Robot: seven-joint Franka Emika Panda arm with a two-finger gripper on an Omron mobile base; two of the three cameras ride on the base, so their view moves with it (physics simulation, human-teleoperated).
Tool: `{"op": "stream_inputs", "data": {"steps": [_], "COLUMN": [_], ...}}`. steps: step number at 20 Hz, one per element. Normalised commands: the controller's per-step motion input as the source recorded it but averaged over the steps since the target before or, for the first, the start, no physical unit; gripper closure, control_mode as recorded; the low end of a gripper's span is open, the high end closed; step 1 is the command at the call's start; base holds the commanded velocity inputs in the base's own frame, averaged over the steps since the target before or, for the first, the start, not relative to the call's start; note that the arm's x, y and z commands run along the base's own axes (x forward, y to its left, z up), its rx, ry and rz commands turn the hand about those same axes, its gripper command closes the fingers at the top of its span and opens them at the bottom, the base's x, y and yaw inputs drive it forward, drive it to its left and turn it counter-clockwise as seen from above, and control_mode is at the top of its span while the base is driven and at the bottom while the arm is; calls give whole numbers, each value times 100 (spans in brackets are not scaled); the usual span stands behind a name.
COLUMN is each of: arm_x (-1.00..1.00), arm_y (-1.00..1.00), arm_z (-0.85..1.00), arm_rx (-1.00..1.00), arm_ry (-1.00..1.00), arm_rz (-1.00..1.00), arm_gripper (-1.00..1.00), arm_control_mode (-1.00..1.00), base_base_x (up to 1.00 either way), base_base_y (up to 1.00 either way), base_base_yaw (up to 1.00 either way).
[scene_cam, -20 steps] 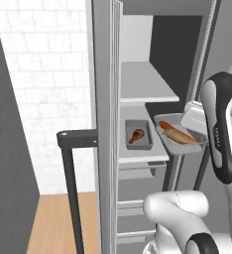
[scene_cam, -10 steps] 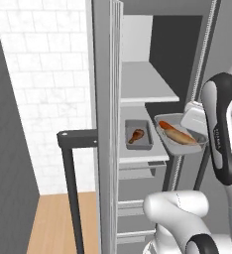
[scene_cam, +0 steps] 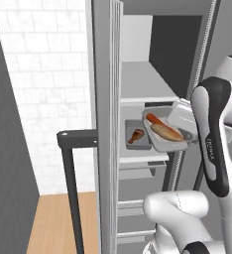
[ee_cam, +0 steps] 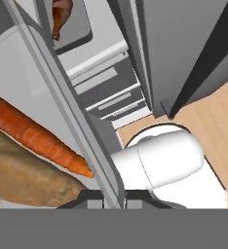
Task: Take the meat container that has the chicken drumstick and place it on the second highest rack of the freezer. Then take the vegetable container that has the carrot and sweet potato and place it on the highest rack of the freezer.
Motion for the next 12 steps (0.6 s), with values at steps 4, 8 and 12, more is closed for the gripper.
{"op": "stream_inputs", "data": {"steps": [4, 8, 12], "arm_x": [33, 17, 41], "arm_y": [0, 1, 0], "arm_z": [49, 27, 9], "arm_rx": [7, 0, 0], "arm_ry": [-7, -14, -16], "arm_rz": [0, 0, -6], "arm_gripper": [100, 100, 100], "arm_control_mode": [-100, -100, -100], "base_base_x": [0, 0, 0], "base_base_y": [0, 0, 0], "base_base_yaw": [0, 0, 0]}}
